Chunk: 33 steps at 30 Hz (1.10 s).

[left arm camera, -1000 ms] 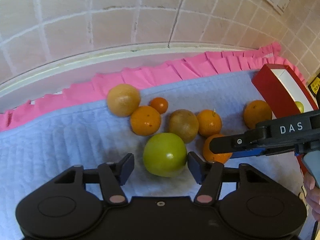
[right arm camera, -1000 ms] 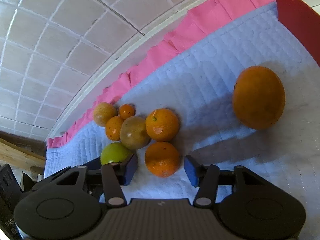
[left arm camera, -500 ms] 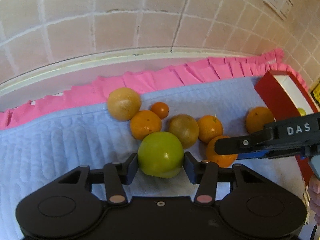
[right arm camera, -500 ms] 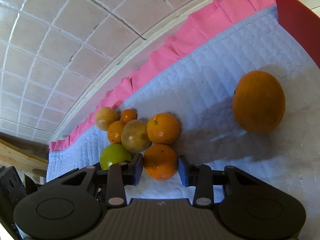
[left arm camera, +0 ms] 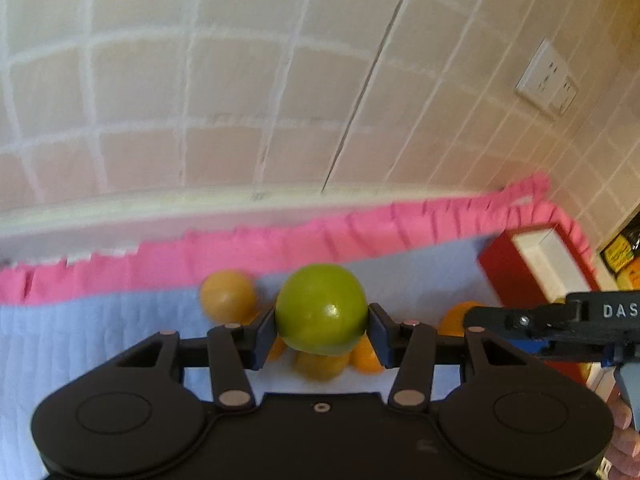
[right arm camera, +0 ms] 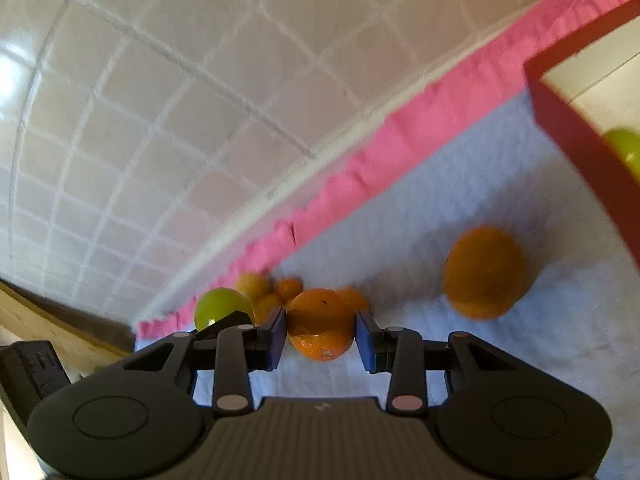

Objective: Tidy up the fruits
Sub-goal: 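Carry the apple and tangerine into the white box and open both tools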

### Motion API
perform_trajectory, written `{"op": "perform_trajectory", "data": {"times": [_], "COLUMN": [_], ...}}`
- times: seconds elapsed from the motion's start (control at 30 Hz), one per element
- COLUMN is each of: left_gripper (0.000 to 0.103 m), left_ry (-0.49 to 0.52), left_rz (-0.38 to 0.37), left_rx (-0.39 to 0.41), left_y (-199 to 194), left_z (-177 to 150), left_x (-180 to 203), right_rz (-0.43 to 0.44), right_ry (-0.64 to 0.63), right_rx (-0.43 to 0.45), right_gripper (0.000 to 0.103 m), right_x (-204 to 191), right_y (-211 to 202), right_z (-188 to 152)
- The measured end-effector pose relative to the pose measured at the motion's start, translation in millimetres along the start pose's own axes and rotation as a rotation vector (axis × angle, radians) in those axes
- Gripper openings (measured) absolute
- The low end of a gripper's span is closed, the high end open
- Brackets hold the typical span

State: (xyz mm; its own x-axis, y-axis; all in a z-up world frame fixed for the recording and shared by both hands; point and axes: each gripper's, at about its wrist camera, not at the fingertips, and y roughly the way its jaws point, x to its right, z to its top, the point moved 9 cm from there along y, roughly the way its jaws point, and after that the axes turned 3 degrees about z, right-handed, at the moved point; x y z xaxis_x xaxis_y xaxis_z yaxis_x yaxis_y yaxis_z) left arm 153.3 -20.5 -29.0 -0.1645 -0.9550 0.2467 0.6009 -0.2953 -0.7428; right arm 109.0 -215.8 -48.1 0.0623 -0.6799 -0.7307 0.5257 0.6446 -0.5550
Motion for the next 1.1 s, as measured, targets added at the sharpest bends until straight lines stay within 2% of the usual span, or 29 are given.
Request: {"op": "perform_trajectory", "data": {"times": [0.27, 0.53, 0.7, 0.83, 1.1], "left_gripper": [0.058, 0.058, 0.058, 0.058, 0.058], "left_ry": [0.040, 0.129, 0.192, 0.239, 0.257], "left_rz": [-0.055, -0.150, -0.214, -0.252, -0.283], "left_rx": [0.050, 0.066, 0.034, -0.014, -0.136], "left_y": [-6, 5, 22, 43, 92], "left_z": [47, 70, 65, 50, 15], "left_x": [67, 167, 227, 268, 310], "right_rz": [0.025, -0.032, -0.082, -0.130, -0.188], "right_ry": [0.041, 0.120, 0.194, 0.250, 0.351], "right_rx": [0.185, 0.333, 0.387, 0.406, 0.391], "right_gripper": [0.039, 0.039, 0.039, 0.039, 0.039], "right_x": [17, 76, 126, 166, 228], "right_y": [-85, -168, -206, -219, -221], "right_z": [43, 63, 64, 56, 43]}}
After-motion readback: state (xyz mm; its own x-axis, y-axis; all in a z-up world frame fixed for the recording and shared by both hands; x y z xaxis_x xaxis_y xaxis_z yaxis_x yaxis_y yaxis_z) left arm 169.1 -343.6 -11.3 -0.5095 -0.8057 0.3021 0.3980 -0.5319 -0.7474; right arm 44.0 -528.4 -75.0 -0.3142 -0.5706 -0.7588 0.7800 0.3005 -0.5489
